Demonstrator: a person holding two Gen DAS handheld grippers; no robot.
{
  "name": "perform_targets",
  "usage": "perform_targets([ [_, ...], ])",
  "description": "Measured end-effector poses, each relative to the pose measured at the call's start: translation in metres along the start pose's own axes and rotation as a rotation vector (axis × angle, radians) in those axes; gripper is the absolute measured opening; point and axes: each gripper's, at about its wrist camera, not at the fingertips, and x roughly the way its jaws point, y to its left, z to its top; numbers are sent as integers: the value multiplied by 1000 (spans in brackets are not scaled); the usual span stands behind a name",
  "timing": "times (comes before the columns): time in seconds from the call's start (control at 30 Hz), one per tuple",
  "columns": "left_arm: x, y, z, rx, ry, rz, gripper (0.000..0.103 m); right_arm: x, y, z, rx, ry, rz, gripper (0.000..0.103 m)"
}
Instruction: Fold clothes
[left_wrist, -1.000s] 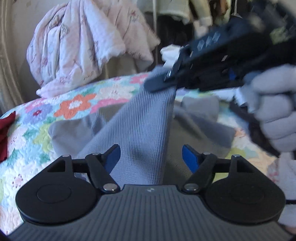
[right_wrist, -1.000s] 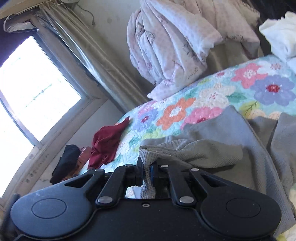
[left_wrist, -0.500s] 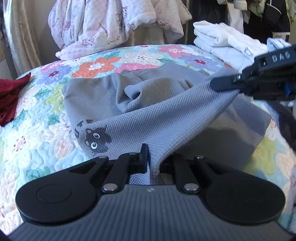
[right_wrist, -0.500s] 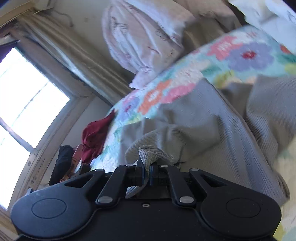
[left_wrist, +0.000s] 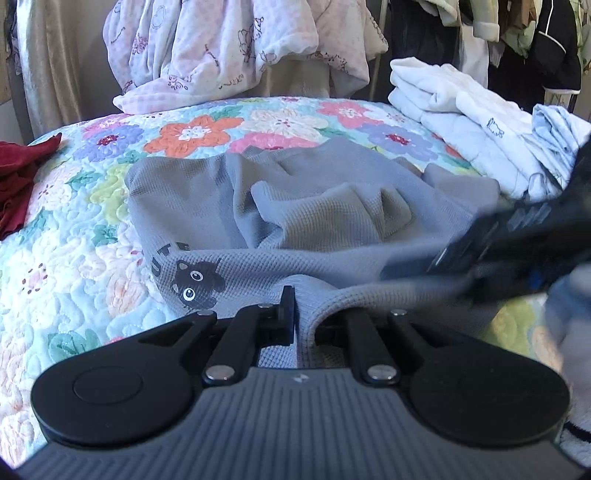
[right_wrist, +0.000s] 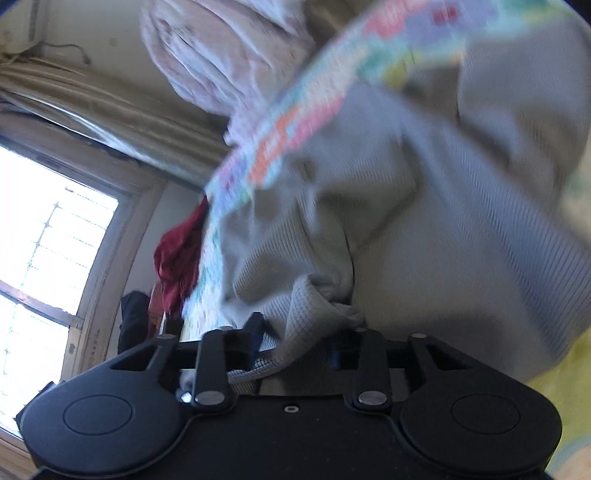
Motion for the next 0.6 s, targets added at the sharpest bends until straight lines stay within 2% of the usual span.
perform_targets([
  [0.03, -1, 2, 1, -7, -1, -7, 7, 5, -3, -1, 18, 9, 2, 45],
  [0.07, -2, 4, 2, -13, 0, -13, 7, 10, -6, -3, 37, 18, 5, 37],
  [0.13, -4, 9, 4, -23, 2, -23, 7, 20, -11, -5, 74, 35, 10, 8],
  [0.27, -10, 17, 17, -43, -11, -45, 14, 6, 27, 24, -65, -51, 62, 7],
  [0.4, -12, 18, 33, -73, -51, -76, 36, -15, 83, 52, -240, -113, 108, 7],
  [0.53, -2, 1, 42, -42, -57, -77, 50, -31, 127, 66, -414, -153, 88, 7],
  [0.6, 11, -10, 40, -16, -15, -45, 58, -36, 138, 71, -485, -171, 61, 7],
])
